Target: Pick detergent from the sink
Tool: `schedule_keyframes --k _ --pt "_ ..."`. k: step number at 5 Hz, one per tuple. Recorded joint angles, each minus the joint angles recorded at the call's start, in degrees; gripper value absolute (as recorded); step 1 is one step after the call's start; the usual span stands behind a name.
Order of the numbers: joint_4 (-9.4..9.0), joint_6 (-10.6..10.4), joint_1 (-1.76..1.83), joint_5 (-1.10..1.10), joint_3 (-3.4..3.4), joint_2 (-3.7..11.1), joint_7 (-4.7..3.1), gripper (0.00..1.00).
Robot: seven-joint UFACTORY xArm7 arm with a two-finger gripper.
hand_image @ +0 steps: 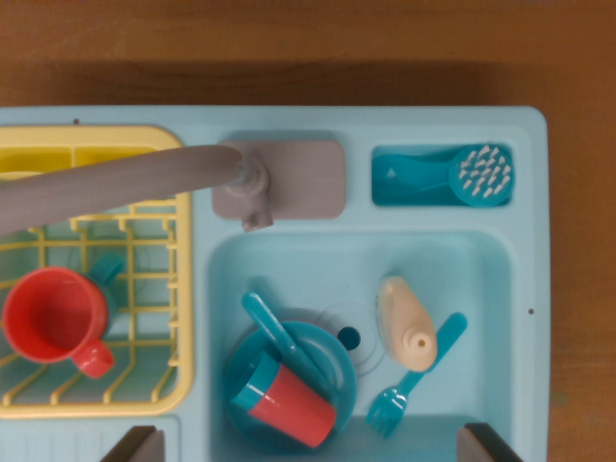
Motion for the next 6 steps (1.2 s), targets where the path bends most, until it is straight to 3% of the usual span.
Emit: schedule_keyframes --k 1,2,3,4,5,6 --pt "-1.37 -1.8 -0.31 0.15 -0.24 0.60 -0.93 0.00" --pt "-1.37 -1.8 -0.31 0.15 -0.24 0.60 -0.93 0.00" --pt "-2.94 -3.8 -0.68 0.33 -0.52 1.30 -2.01 0.00" --pt "-2.94 -3.8 -0.68 0.33 -0.52 1.30 -2.01 0.00" --pt "-4.69 -6.1 -1.08 0.53 -0.83 2.07 -3.21 0.00" --pt "-4.69 -6.1 -1.08 0.53 -0.83 2.07 -3.21 0.00"
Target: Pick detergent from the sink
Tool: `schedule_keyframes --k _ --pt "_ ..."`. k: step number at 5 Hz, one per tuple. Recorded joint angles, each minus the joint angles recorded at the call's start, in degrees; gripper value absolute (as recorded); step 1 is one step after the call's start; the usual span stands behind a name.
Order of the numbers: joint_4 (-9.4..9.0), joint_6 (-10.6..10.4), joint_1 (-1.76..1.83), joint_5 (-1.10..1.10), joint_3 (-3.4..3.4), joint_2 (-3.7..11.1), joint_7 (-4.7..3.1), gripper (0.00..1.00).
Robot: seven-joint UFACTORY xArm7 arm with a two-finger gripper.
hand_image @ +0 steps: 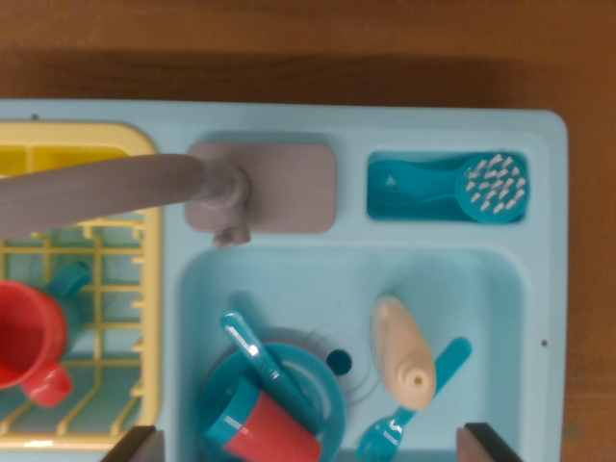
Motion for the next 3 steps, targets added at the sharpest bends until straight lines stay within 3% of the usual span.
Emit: schedule_keyframes --k 1,2,3 --pt "-1.92 -2.5 -0.44 0.22 -0.34 0.85 -1.31 0.00" --pt "-1.92 -2.5 -0.44 0.22 -0.34 0.85 -1.31 0.00" --pt "-3.94 -5.1 -0.91 0.44 -0.70 1.74 -2.69 0.00"
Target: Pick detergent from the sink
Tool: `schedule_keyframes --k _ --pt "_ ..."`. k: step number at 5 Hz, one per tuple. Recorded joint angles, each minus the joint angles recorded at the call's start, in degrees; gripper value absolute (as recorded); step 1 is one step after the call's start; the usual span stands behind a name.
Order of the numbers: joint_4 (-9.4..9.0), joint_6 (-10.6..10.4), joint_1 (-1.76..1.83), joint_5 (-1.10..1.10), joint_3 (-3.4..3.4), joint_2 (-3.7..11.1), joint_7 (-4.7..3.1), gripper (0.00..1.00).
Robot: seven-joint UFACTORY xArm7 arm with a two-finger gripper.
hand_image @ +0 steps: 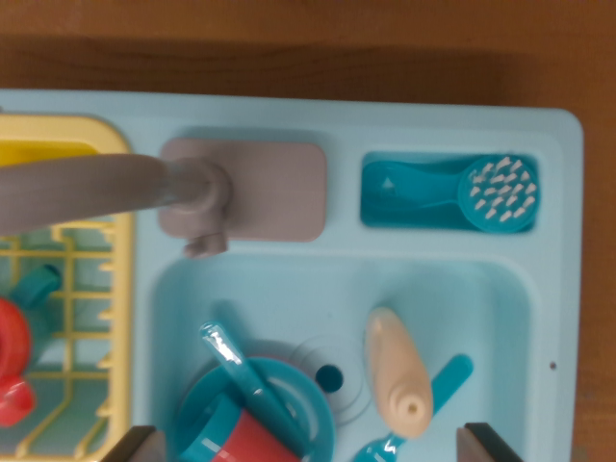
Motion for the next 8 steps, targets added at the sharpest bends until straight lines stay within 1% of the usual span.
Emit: schedule_keyframes --k 1,2,3,4,5,6,7,8 --pt "0.00 0.0 0.00 0.00 0.00 0.00 0.00 0.00" --pt "-1.97 -2.6 -0.45 0.22 -0.35 0.87 -1.35 0.00" --pt "-1.97 -2.6 -0.45 0.22 -0.35 0.87 -1.35 0.00" --pt "-4.07 -5.3 -0.93 0.46 -0.72 1.79 -2.78 0.00" --pt "-4.07 -5.3 -0.93 0.46 -0.72 1.79 -2.78 0.00" --pt "-6.15 -8.0 -1.41 0.69 -1.09 2.71 -4.21 0.00" --pt "-6.15 -8.0 -1.41 0.69 -1.09 2.71 -4.21 0.00" --pt "-8.20 -10.6 -1.88 0.93 -1.45 3.61 -5.61 0.00"
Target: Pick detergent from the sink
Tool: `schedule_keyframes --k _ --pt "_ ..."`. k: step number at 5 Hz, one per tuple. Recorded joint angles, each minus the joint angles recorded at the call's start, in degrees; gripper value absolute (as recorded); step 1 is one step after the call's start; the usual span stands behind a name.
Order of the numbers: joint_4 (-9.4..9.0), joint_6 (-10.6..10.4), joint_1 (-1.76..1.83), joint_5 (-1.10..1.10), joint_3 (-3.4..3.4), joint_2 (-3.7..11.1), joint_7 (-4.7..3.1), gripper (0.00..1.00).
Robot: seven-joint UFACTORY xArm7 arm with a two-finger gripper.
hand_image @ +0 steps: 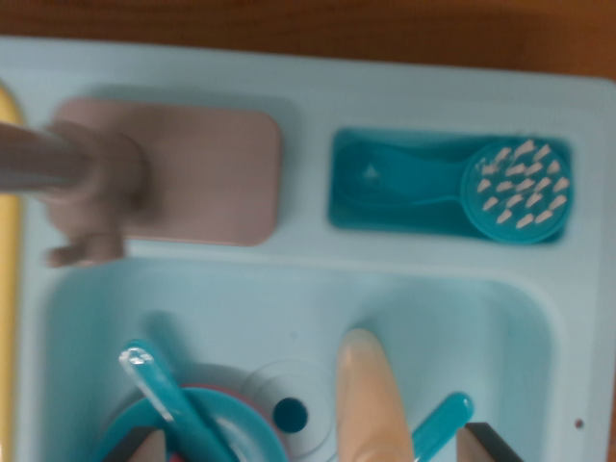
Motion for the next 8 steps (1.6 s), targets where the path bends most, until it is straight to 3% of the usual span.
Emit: schedule_keyframes --k 1,2,3,4,5,6,7,8 --pt "0.00 0.0 0.00 0.00 0.00 0.00 0.00 0.00" --pt "-1.97 -2.6 -0.45 0.22 -0.35 0.87 -1.35 0.00" --pt "-1.97 -2.6 -0.45 0.22 -0.35 0.87 -1.35 0.00" --pt "-3.84 -5.0 -0.88 0.43 -0.68 1.69 -2.63 0.00" --pt "-3.84 -5.0 -0.88 0.43 -0.68 1.69 -2.63 0.00" --pt "-5.47 -7.1 -1.26 0.62 -0.96 2.41 -3.74 0.00" --pt "-5.47 -7.1 -1.26 0.62 -0.96 2.41 -3.74 0.00" --pt "-7.01 -9.1 -1.61 0.79 -1.24 3.09 -4.79 0.00"
